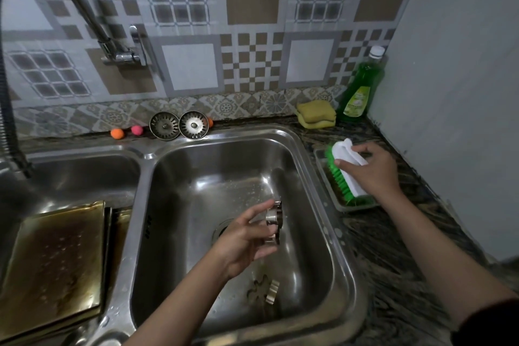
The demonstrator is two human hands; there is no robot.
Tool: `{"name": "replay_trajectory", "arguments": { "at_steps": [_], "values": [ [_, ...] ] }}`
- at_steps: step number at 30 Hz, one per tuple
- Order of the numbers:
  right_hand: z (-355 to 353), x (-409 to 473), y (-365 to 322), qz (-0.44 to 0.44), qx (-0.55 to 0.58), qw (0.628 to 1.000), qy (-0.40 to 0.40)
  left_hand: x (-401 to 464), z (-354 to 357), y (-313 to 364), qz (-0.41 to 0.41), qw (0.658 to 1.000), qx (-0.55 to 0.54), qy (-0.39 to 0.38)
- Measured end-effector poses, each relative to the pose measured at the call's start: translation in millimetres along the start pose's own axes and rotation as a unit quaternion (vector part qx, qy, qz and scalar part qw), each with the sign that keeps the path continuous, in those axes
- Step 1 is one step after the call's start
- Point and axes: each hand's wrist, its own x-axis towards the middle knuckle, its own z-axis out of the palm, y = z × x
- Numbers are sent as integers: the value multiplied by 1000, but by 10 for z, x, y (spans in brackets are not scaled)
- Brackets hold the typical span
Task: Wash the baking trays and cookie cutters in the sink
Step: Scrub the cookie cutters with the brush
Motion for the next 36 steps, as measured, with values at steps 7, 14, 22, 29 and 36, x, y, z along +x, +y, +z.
{"name": "replay_trajectory", "arguments": {
  "at_steps": [7,14,22,29,36],
  "values": [
    [228,103,193,-14,-102,993,-53,-15,18,23,59,993,64,80],
    [-11,-48,-168,-31,-13,999,-8,1,-52,-48,78,987,46,130],
    [413,-1118,-634,62,263,945,-186,-15,-95,-176,114,980,-7,162],
    [1172,-1427,-228,82,201,966,-143,-268,-266,-412,42,981,-23,185],
    [1199,-1369,-274,135,239,950,-148,-269,-280,-493,11,968,-101,228]
  ]
}}
